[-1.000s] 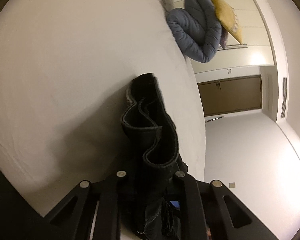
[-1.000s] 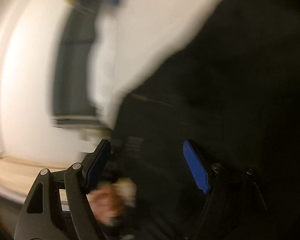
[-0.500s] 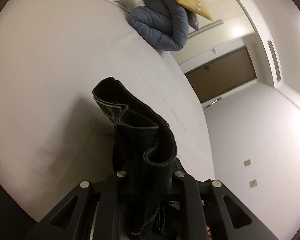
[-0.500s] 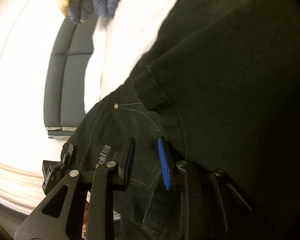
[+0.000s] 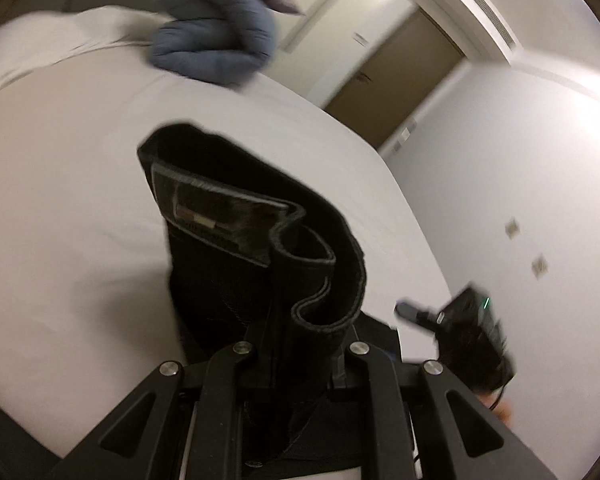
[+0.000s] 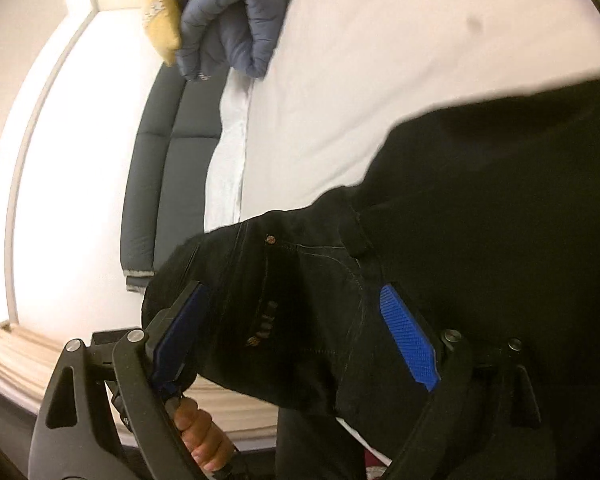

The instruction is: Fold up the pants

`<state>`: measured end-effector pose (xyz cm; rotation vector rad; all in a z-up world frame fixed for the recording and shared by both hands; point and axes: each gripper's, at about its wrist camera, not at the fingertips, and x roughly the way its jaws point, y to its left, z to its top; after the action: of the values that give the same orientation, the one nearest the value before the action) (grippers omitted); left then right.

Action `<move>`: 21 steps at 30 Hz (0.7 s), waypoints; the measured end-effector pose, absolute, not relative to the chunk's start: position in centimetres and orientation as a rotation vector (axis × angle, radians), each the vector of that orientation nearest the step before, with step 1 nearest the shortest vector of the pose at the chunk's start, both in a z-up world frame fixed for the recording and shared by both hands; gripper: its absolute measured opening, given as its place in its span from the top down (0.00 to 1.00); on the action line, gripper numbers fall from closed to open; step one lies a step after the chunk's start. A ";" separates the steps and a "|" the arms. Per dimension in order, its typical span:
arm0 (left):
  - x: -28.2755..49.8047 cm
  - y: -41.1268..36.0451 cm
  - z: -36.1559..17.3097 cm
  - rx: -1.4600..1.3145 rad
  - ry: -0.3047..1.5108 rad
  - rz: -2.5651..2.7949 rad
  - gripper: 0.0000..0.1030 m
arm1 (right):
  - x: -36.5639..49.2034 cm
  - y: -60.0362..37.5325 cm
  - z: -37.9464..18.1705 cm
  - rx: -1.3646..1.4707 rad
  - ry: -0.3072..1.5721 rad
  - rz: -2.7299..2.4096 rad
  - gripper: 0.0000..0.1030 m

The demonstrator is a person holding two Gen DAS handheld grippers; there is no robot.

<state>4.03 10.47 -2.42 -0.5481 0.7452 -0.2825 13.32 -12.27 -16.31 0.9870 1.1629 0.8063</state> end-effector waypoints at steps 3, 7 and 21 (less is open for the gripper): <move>4.7 4.8 -2.9 -0.392 0.788 -0.337 0.85 | 13.4 -14.8 -14.7 1.012 1.147 0.842 0.14; 4.6 -1.9 -5.1 -0.187 0.861 -0.369 0.85 | 12.3 -19.3 -13.8 0.997 1.124 0.840 0.14; 2.8 -10.4 -8.6 0.124 0.945 -0.417 0.85 | 10.8 -22.6 -17.4 0.818 1.224 0.714 0.34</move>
<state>2.78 -10.40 -8.57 0.1239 0.9452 -0.4173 10.82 -22.61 -17.38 0.8178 1.2239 0.7143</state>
